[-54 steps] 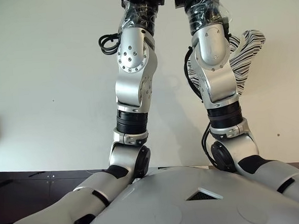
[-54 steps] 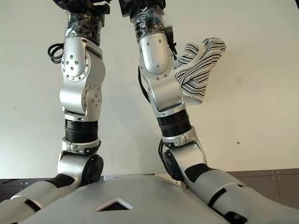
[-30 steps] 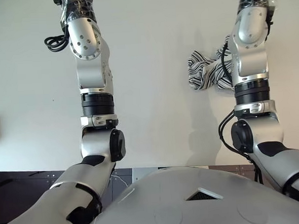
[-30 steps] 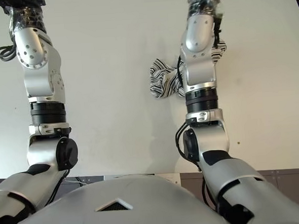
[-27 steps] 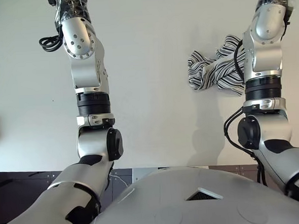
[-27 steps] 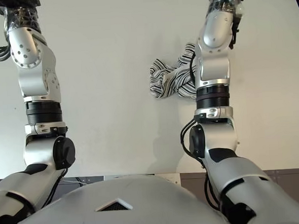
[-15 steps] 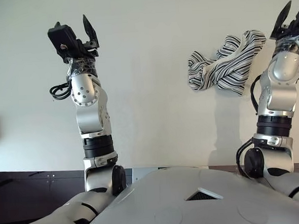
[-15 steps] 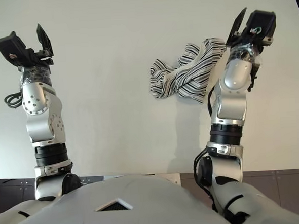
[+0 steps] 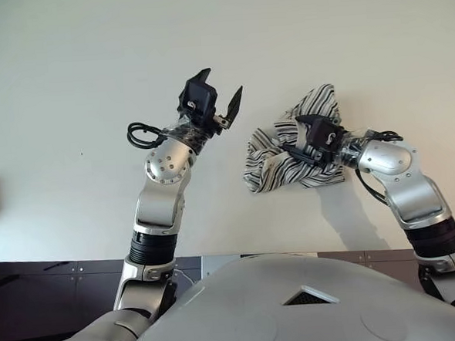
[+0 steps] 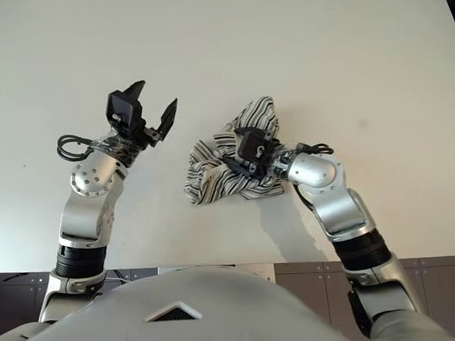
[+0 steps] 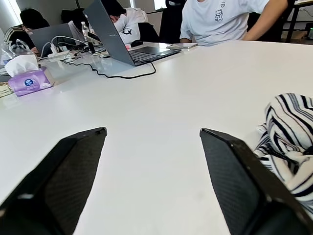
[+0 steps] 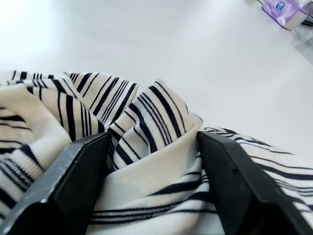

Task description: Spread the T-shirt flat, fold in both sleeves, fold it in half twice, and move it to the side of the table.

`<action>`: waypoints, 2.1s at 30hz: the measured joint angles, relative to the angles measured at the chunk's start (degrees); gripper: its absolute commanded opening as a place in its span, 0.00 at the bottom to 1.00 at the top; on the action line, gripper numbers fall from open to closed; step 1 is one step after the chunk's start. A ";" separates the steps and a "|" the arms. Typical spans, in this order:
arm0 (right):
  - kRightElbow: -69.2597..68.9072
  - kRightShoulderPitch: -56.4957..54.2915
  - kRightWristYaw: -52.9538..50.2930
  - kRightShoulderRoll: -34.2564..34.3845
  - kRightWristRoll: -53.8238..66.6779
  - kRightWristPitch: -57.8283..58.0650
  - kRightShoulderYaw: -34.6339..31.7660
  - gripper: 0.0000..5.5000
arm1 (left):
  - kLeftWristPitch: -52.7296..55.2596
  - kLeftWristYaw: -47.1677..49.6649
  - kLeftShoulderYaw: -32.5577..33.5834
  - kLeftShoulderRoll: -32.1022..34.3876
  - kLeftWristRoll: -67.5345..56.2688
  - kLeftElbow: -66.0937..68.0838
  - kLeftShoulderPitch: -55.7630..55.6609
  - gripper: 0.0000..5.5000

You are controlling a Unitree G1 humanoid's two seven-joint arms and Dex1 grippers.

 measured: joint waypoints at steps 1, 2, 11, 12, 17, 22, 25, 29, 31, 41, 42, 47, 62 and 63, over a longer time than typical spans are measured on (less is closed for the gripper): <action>-0.17 -0.82 0.05 0.86 1.12 -0.29 -0.28 0.59 | 0.27 -0.60 -0.35 0.24 -0.02 -0.21 0.34 0.64; -0.21 -1.79 -0.33 1.75 2.21 -0.37 -1.21 0.59 | 0.72 -1.37 -0.68 0.64 -0.04 -0.76 0.61 0.64; 15.10 -20.03 -1.75 1.44 -2.33 -3.62 -3.24 0.59 | 4.34 -10.95 -10.53 10.33 6.49 0.54 2.88 0.64; 18.03 -20.96 0.40 -0.45 -5.97 -5.49 0.31 0.59 | 4.34 -10.91 -11.68 10.41 7.74 1.10 1.80 0.64; 22.64 -23.68 13.89 -12.01 -10.02 -16.23 4.38 0.59 | 4.85 -9.65 -11.13 12.95 11.73 2.56 -0.45 0.64; 4.10 -17.19 37.17 -23.10 10.06 -15.50 1.88 0.59 | 7.17 -3.89 -1.91 16.98 13.06 9.29 -2.86 0.64; 1.22 -8.19 39.73 -28.95 10.62 -16.62 0.91 0.59 | 7.97 0.20 1.17 15.38 13.36 9.26 -0.80 0.64; 4.41 -16.17 22.33 -14.19 13.42 -7.14 -5.04 0.59 | 5.83 -0.85 3.14 12.46 8.85 7.01 1.48 0.64; 10.83 -21.62 13.72 -7.21 12.51 -2.34 -6.43 0.59 | 5.75 -3.92 3.77 11.46 5.10 5.87 0.84 0.64; 48.60 -37.48 6.49 10.00 -2.55 -6.83 4.02 0.59 | -0.56 -16.50 -2.02 14.71 4.21 10.89 -3.81 0.64; 47.54 -37.14 10.26 9.33 -2.15 -7.01 4.90 0.59 | -0.76 -16.68 -2.45 14.69 4.34 11.44 -4.49 0.64; 25.01 -31.24 37.64 -3.91 8.56 -3.60 6.50 0.59 | -1.29 -15.34 -3.77 13.53 5.05 13.13 -5.47 0.64; 33.22 -32.45 16.40 -2.02 5.46 -1.59 -1.42 0.59 | 0.86 -13.49 -1.04 12.00 2.59 8.34 -2.15 0.64; 35.46 -32.14 16.25 -1.62 4.53 -2.96 -0.60 0.59 | 1.18 -14.05 -0.63 11.99 1.95 7.75 -2.81 0.64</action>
